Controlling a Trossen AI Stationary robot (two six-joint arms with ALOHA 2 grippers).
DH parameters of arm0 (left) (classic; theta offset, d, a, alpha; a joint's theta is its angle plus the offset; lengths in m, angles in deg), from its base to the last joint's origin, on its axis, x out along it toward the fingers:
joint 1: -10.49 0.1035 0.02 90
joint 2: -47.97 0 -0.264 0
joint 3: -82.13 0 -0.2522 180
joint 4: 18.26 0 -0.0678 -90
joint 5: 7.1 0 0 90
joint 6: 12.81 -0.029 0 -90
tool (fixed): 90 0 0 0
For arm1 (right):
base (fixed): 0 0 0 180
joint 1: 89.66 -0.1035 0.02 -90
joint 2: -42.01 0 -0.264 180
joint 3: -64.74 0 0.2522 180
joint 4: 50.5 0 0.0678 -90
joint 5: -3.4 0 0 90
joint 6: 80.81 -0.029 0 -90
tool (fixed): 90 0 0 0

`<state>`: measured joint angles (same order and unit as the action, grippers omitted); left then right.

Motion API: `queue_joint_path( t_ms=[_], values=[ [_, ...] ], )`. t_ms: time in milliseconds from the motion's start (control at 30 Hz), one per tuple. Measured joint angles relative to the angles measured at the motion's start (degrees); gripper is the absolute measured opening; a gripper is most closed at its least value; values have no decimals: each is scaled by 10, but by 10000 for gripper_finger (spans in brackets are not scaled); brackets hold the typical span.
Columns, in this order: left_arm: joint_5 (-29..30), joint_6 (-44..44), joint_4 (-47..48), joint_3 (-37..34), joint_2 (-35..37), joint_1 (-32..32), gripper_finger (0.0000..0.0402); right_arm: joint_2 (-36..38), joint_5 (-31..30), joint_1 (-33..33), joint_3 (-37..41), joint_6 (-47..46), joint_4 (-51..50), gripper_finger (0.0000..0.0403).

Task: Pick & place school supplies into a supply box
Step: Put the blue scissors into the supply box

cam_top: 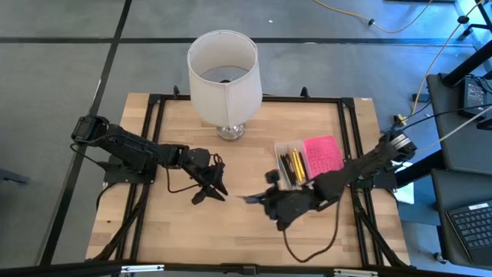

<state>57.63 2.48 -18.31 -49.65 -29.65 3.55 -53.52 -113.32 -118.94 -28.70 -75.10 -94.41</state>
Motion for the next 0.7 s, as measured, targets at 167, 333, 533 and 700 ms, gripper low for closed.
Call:
queue_joint_path(
  t_ms=[167,333,533,700],
  values=[
    [1,0,4,0,0,0,119,39,-86,-28,0,-170,-155,40],
    [1,0,4,0,0,0,116,60,-164,-60,0,-322,-327,40],
    [1,-13,5,0,0,-1,119,62,-208,-80,10,-455,-448,40],
    [10,-16,5,0,0,-1,117,60,-217,-76,59,-470,-439,40]
  ],
)
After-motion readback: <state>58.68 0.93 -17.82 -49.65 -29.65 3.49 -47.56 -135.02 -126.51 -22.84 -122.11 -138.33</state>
